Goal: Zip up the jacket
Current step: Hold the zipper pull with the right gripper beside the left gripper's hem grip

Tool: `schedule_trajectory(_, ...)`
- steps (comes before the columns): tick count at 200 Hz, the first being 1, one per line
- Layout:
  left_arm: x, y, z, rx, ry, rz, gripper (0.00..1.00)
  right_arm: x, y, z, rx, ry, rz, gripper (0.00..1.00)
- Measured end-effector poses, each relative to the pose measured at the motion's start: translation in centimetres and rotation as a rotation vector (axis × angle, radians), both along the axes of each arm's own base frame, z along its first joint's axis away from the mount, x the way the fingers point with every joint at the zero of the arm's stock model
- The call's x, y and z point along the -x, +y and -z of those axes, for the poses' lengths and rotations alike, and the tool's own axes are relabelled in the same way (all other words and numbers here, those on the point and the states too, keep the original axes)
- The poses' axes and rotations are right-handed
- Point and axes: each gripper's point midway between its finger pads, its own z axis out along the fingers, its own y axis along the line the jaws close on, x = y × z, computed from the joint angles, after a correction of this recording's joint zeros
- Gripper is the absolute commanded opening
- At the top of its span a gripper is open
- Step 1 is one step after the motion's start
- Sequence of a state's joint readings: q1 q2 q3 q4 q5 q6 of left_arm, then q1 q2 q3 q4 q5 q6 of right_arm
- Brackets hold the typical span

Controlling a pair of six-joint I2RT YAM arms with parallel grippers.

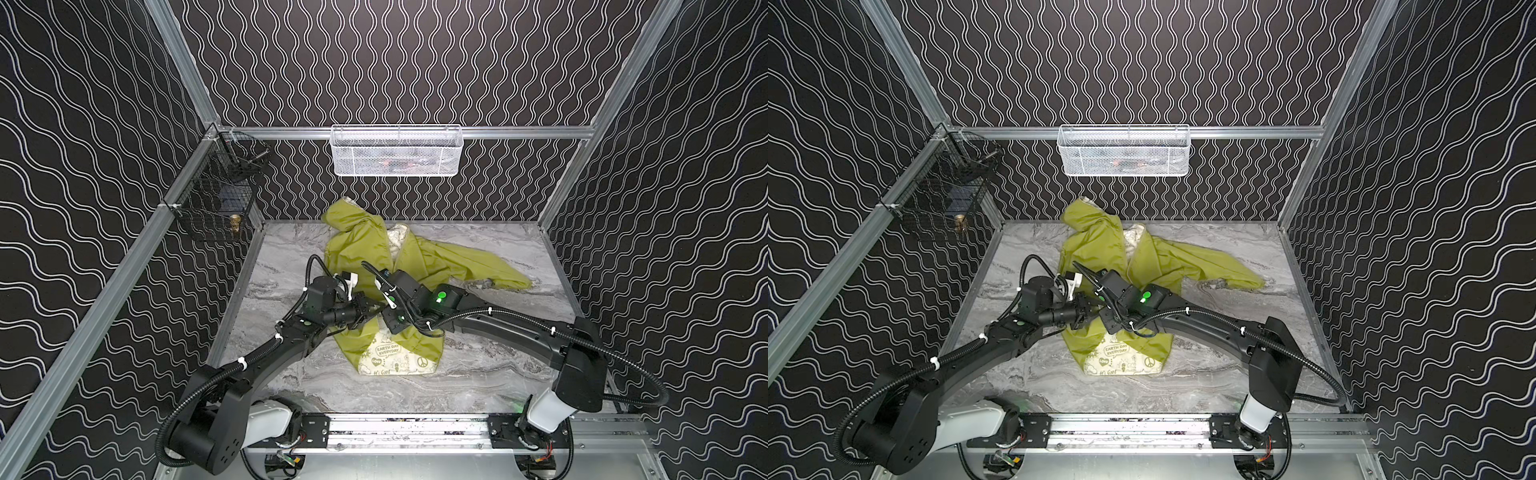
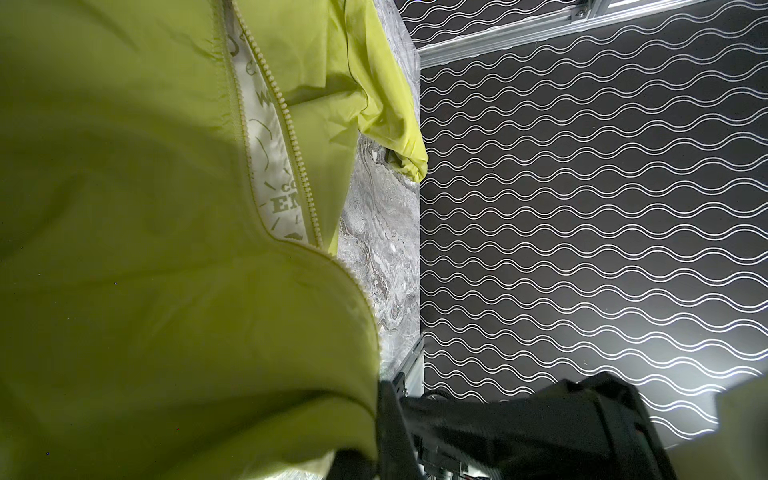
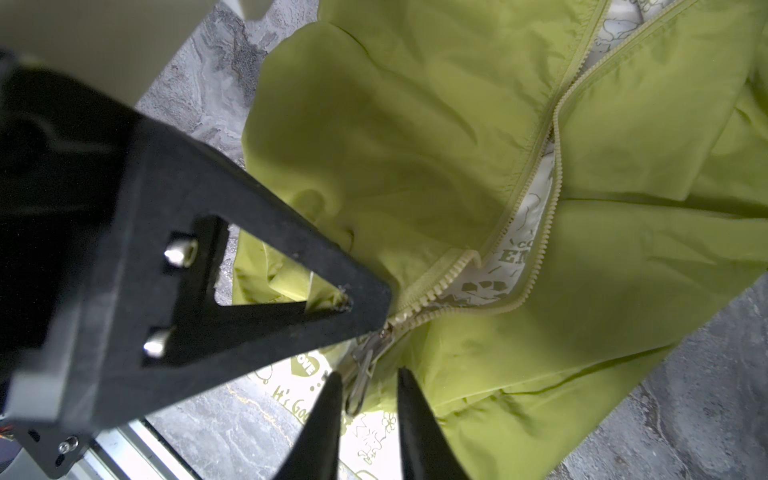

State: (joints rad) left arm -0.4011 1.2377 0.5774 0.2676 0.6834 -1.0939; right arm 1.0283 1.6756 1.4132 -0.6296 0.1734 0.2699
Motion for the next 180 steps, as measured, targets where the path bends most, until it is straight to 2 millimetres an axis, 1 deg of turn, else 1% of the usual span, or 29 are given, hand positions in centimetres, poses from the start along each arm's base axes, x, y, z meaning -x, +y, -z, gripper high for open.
schedule_trajectory(20,0.01,-0.01,0.01,0.0,0.001,0.001,0.0,0.06,0.06,-0.01,-0.003,0.003,-0.003,0.33)
schedule_trajectory(50,0.04,-0.03,0.04,0.001,0.002,0.003,0.0,0.04,0.16,0.02,-0.004,0.005,-0.004,0.24)
schedule_trajectory(88,0.04,-0.04,0.04,0.001,0.002,0.004,0.0,0.03,0.17,0.16,-0.001,0.006,-0.003,0.19)
schedule_trajectory(131,0.06,-0.08,0.22,0.0,0.008,0.006,0.0,-0.02,-0.1,0.14,0.001,0.001,0.005,0.17)
schedule_trajectory(180,0.11,-0.11,0.23,0.001,0.01,0.01,0.0,-0.15,-0.2,-0.01,0.0,-0.006,0.01,0.12)
